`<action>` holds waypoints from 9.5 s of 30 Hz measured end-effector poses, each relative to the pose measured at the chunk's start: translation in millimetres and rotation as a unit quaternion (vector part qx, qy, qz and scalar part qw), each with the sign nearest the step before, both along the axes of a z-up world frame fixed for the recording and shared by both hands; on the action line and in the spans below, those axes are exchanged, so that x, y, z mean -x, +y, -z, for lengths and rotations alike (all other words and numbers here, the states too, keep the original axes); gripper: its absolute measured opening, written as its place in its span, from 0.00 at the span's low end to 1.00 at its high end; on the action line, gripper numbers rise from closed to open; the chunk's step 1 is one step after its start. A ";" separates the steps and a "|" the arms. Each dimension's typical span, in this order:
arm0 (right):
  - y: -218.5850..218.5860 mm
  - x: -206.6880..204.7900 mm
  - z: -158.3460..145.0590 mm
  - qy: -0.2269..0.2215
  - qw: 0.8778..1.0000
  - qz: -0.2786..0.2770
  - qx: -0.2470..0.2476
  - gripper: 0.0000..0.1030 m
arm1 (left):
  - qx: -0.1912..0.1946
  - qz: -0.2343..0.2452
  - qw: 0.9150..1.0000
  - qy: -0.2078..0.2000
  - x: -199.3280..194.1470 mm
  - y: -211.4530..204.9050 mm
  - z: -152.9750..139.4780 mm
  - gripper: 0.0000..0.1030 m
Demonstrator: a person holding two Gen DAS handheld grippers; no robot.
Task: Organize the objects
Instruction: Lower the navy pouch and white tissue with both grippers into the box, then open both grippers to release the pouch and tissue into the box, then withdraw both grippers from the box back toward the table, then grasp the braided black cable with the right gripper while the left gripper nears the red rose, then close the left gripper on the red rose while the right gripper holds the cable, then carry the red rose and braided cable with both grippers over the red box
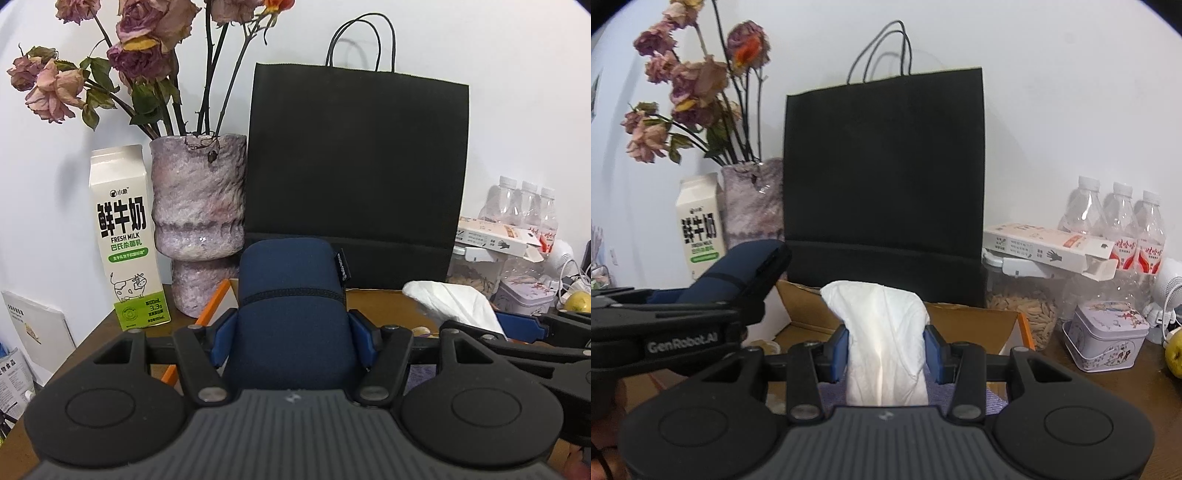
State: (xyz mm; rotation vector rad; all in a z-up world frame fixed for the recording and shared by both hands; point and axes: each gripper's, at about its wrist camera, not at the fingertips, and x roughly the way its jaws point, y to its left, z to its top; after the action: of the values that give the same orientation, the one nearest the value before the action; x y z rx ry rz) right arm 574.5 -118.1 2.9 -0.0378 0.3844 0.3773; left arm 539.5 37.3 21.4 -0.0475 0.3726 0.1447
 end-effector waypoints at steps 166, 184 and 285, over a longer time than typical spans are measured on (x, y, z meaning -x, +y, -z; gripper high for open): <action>-56.6 237.3 78.5 0.145 0.987 0.025 0.059 0.99 | 0.068 0.050 0.996 0.026 282.5 4.4 47.7 1.00; -75.7 254.2 65.0 0.071 0.995 0.059 0.035 0.86 | 0.069 0.037 0.996 0.046 274.2 7.0 54.0 1.00; -103.7 284.0 54.6 0.002 0.997 0.078 0.025 0.86 | 0.023 0.041 0.999 0.026 254.3 -57.4 51.0 0.39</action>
State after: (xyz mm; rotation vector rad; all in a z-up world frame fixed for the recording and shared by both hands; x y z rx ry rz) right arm 290.5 -221.8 -51.7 -0.0550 0.3989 0.2143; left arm 285.2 -20.1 -29.6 -0.0739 0.4298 0.0555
